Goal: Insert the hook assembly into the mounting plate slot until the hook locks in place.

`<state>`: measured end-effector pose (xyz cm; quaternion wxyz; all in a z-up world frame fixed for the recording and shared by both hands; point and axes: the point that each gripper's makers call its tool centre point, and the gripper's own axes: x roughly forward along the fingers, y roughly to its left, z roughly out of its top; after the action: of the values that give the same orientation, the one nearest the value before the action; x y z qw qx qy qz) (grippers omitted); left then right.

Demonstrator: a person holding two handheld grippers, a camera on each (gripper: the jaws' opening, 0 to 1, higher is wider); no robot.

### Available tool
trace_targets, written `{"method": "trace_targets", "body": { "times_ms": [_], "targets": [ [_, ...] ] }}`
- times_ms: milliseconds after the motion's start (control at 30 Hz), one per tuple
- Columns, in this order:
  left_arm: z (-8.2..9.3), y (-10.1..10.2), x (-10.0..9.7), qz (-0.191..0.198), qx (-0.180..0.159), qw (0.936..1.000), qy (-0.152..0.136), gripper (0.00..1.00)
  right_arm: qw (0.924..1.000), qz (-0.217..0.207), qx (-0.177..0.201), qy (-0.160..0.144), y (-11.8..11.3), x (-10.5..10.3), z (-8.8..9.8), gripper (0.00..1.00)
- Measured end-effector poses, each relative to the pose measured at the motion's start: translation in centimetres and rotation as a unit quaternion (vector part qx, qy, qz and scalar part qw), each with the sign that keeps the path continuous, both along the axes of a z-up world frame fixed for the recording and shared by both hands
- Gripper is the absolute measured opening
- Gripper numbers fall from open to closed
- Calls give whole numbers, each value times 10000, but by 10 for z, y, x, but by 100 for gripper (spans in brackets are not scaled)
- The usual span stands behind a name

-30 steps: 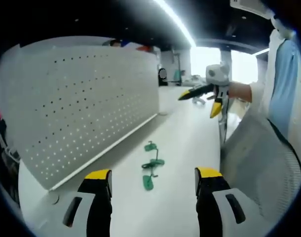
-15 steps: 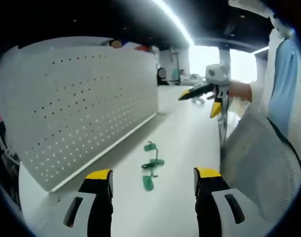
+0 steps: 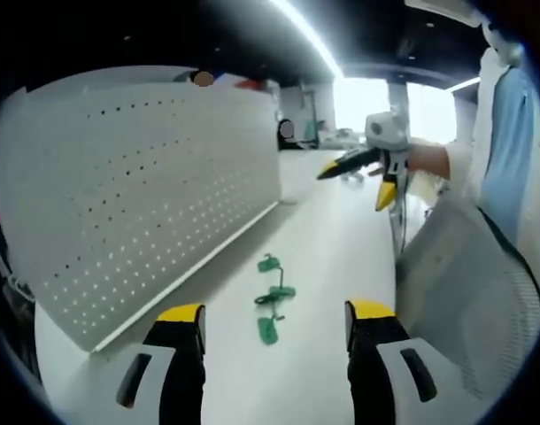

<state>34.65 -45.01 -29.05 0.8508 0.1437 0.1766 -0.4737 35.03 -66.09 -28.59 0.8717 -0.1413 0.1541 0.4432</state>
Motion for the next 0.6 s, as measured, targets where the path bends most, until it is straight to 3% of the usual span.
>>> {"method": "trace_targets", "body": {
  "times_ms": [600],
  "targets": [
    [3,-9,7,-180,78,9998,-44,63,10000,-64,18,21,-4,1,-1,87]
  ]
}}
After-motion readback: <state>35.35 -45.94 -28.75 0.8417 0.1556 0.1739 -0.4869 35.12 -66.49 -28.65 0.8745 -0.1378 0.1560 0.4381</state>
